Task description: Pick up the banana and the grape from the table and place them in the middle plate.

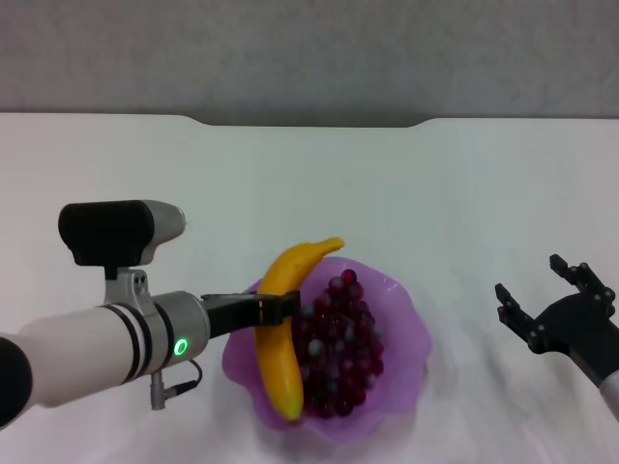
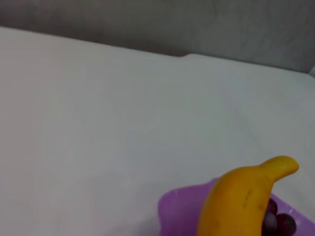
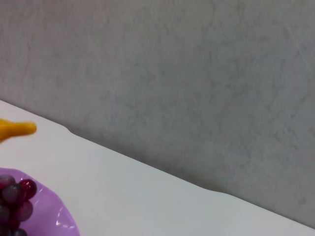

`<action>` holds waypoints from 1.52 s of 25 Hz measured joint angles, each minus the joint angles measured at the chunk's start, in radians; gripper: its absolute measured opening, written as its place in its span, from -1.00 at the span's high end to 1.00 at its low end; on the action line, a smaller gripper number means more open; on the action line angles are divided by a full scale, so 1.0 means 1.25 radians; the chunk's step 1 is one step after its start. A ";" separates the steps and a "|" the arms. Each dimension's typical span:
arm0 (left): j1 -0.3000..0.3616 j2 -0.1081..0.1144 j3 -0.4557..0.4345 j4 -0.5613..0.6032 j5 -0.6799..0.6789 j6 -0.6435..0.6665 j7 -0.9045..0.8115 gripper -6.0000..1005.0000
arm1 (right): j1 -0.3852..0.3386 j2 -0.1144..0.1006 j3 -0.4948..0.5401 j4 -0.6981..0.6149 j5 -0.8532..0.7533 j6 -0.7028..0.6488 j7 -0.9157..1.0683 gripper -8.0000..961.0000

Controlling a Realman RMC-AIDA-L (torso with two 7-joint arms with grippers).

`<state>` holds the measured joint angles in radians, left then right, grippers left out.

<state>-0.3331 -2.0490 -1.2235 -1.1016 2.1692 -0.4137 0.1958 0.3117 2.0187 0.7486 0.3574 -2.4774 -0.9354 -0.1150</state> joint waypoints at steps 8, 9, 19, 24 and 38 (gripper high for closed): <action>-0.033 -0.001 0.063 0.043 -0.011 0.046 0.001 -0.32 | 0.000 0.000 0.000 0.000 0.000 0.002 0.000 -0.70; -0.032 0.000 0.070 0.044 -0.011 0.058 0.001 -0.32 | 0.000 0.000 0.000 0.000 0.000 0.002 0.000 -0.70; -0.022 0.001 0.084 0.039 -0.004 0.096 0.002 -0.37 | 0.000 0.001 0.000 0.000 0.000 0.003 0.000 -0.70; 0.009 0.004 0.076 0.005 -0.001 0.112 0.035 -0.59 | -0.003 0.001 0.000 0.000 0.000 0.003 0.000 -0.70; 0.347 0.006 0.060 -0.174 0.004 0.569 0.348 -0.79 | -0.013 0.001 0.005 0.014 0.000 -0.003 0.015 -0.70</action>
<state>0.1009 -2.0417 -1.1480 -1.3190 2.1743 0.2970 0.6306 0.2958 2.0202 0.7549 0.3745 -2.4773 -0.9398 -0.0966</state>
